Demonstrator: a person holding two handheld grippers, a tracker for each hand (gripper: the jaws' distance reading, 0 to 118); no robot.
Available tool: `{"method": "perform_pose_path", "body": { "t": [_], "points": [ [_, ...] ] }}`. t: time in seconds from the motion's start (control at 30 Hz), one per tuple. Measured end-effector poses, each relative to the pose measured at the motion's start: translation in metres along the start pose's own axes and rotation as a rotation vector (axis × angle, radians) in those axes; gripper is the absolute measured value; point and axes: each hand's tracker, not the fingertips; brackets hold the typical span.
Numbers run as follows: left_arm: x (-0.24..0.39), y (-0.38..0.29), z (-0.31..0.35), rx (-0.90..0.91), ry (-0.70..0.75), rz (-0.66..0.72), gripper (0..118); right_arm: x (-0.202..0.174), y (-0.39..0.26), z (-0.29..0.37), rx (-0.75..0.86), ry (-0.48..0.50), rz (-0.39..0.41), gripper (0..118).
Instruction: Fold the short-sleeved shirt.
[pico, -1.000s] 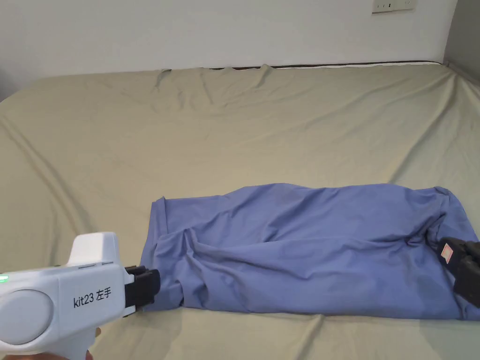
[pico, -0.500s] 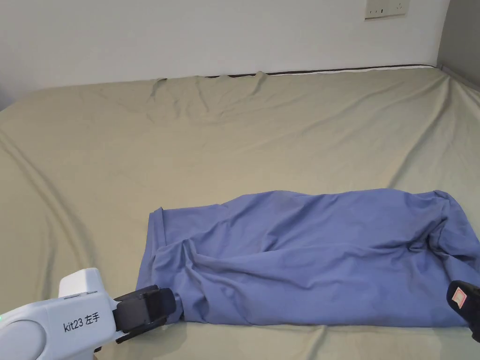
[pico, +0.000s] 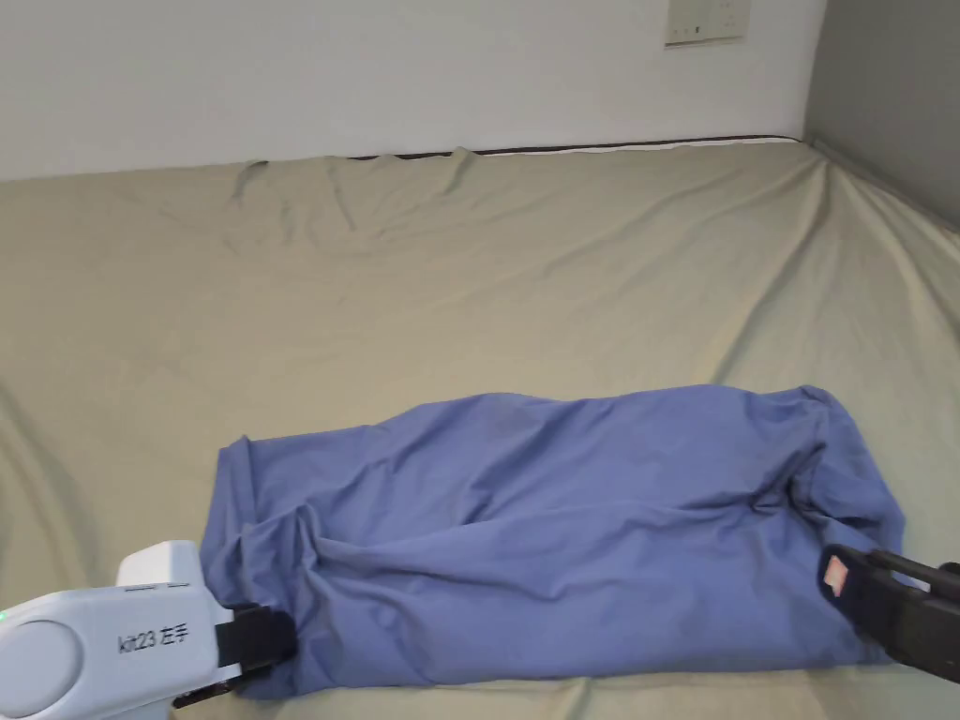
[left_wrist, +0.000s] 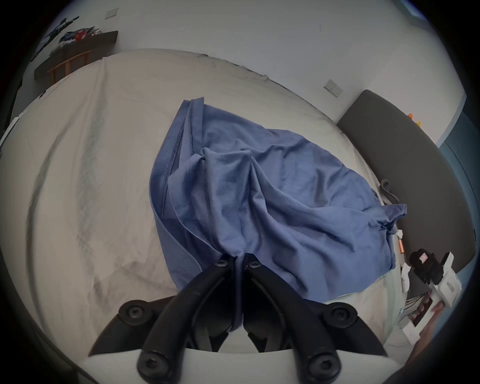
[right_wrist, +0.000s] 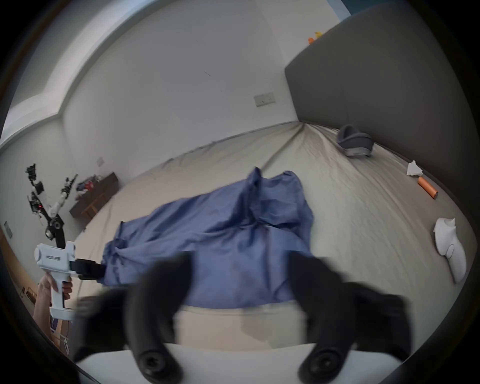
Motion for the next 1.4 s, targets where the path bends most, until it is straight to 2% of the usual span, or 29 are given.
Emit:
{"method": "perform_pose_path", "body": {
  "t": [0.07,0.2,0.27,0.33,0.37,0.4,0.43,0.47,0.5,0.53,0.6,0.63,0.73,0.77,0.87,1.07,1.2,1.4],
  "points": [
    [0.001,0.0,0.003,-0.001,0.002,-0.019,4,0.009,0.004,-0.008,-0.034,-0.06,0.028,106],
    [0.005,0.0,0.007,-0.015,-0.01,-0.039,3,0.027,0.005,-0.046,-0.174,-0.127,0.045,106],
    [0.0,0.001,0.004,-0.015,-0.018,-0.034,3,0.028,-0.001,-0.065,-0.255,-0.161,0.064,101],
    [-0.005,0.0,0.006,-0.013,-0.041,-0.007,3,0.031,-0.011,-0.083,-0.282,-0.144,0.105,87],
    [-0.006,0.0,0.007,-0.011,-0.052,0.007,3,0.027,-0.012,-0.081,-0.254,-0.196,0.144,82],
    [-0.007,0.0,0.009,-0.011,-0.069,0.026,3,0.021,-0.01,-0.074,-0.195,-0.182,0.198,60],
    [-0.008,0.0,0.012,0.0,-0.09,0.056,3,0.019,-0.01,-0.069,-0.188,-0.124,0.176,10],
    [-0.01,-0.001,0.015,0.005,-0.114,0.076,3,0.022,-0.011,-0.068,-0.18,-0.037,0.114,8],
    [-0.011,-0.001,0.02,0.01,-0.134,0.099,3,0.02,-0.01,-0.065,-0.166,-0.013,0.066,8],
    [-0.012,0.001,0.022,0.017,-0.137,0.089,3,0.017,-0.008,-0.063,-0.2,-0.076,0.092,8],
    [-0.011,0.002,0.033,0.03,-0.156,0.082,3,0.013,-0.005,-0.049,-0.15,-0.07,0.143,8],
    [-0.01,0.002,0.04,0.035,-0.158,0.086,3,0.013,-0.002,-0.037,-0.112,-0.055,0.121,8],
    [-0.011,0.004,0.063,0.078,-0.172,0.106,3,0.015,0.007,-0.003,-0.046,0.026,-0.039,8],
    [-0.011,0.004,0.069,0.098,-0.166,0.107,3,0.015,0.008,0.005,-0.031,0.032,-0.047,8],
    [-0.005,0.001,0.097,0.135,-0.166,0.099,3,0.0,0.011,0.042,0.008,-0.008,0.011,8],
    [0.006,-0.032,0.149,0.183,-0.127,0.079,3,-0.006,-0.017,0.113,0.057,-0.011,-0.044,8],
    [0.005,-0.082,0.173,0.176,-0.101,0.08,3,-0.003,-0.051,0.148,0.034,-0.016,-0.081,8],
    [-0.006,-0.148,0.171,0.12,-0.051,0.148,3,0.008,-0.103,0.162,-0.037,-0.056,-0.091,8]
  ]
}}
